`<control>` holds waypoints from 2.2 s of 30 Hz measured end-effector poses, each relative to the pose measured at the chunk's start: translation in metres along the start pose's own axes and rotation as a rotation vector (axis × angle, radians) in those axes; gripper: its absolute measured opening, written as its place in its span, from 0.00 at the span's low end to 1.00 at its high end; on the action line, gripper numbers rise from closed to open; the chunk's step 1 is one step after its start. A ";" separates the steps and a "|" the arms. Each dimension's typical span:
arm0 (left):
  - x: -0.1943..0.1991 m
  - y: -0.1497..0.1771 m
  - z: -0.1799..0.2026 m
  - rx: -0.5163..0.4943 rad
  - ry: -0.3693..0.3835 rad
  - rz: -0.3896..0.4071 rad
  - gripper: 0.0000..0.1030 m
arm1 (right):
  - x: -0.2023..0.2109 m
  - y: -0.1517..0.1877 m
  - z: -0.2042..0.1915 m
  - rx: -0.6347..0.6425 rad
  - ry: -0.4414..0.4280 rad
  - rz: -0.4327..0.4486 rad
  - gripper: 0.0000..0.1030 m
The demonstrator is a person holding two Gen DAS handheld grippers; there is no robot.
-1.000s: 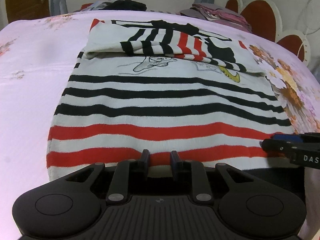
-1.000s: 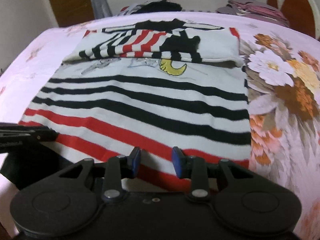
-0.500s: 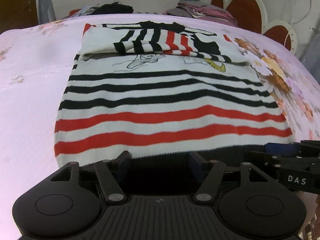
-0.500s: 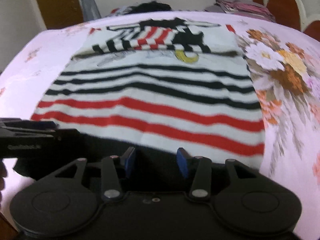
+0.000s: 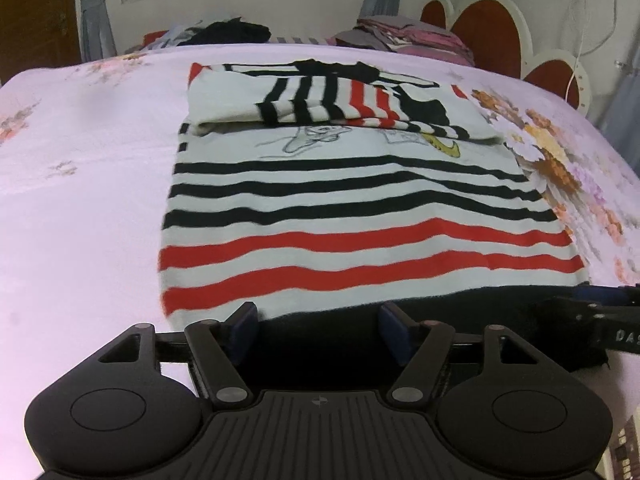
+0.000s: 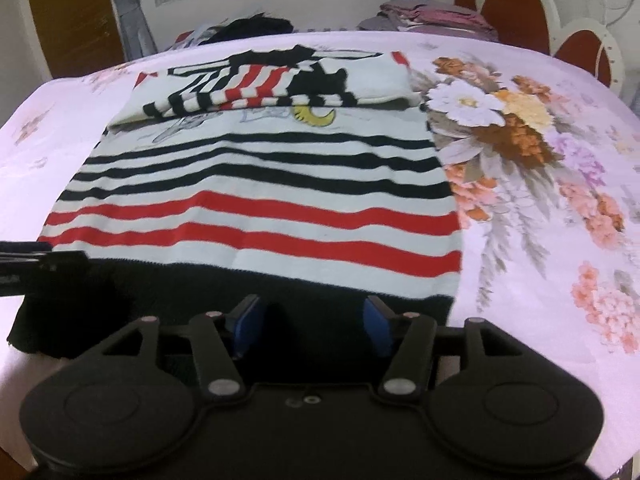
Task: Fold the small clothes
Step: 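Open the left gripper and smooth the folded sweater with both grippers, then grasp the black hem of the sweater with both grippers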
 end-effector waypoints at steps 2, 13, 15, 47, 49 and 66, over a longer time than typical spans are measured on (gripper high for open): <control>0.004 0.003 -0.010 0.010 -0.006 0.000 0.65 | 0.004 0.000 0.005 0.000 0.016 0.006 0.57; 0.017 0.038 -0.054 0.129 0.005 -0.060 0.65 | 0.020 0.012 0.044 -0.059 0.110 0.003 0.62; 0.017 0.040 -0.051 0.120 0.011 -0.062 0.66 | 0.021 0.016 0.051 -0.076 0.118 -0.005 0.62; 0.010 0.047 -0.049 0.223 0.072 -0.119 0.16 | -0.006 0.026 0.050 -0.152 -0.029 -0.115 0.14; 0.010 0.048 -0.051 0.238 0.080 -0.122 0.19 | -0.006 0.026 0.050 -0.154 -0.037 -0.119 0.17; 0.012 -0.003 -0.048 0.228 0.142 0.005 0.10 | 0.003 -0.015 0.054 -0.255 -0.123 -0.036 0.11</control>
Point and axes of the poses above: each gripper's, at about its wrist camera, not at the fingertips, and x roughly against the way its jaws point, z to its right, y to its underside, the point moved 6 cm from there along -x, roughly the way its jaws point, and after that the axes turned 14 degrees about z, right-handed, at the moved point
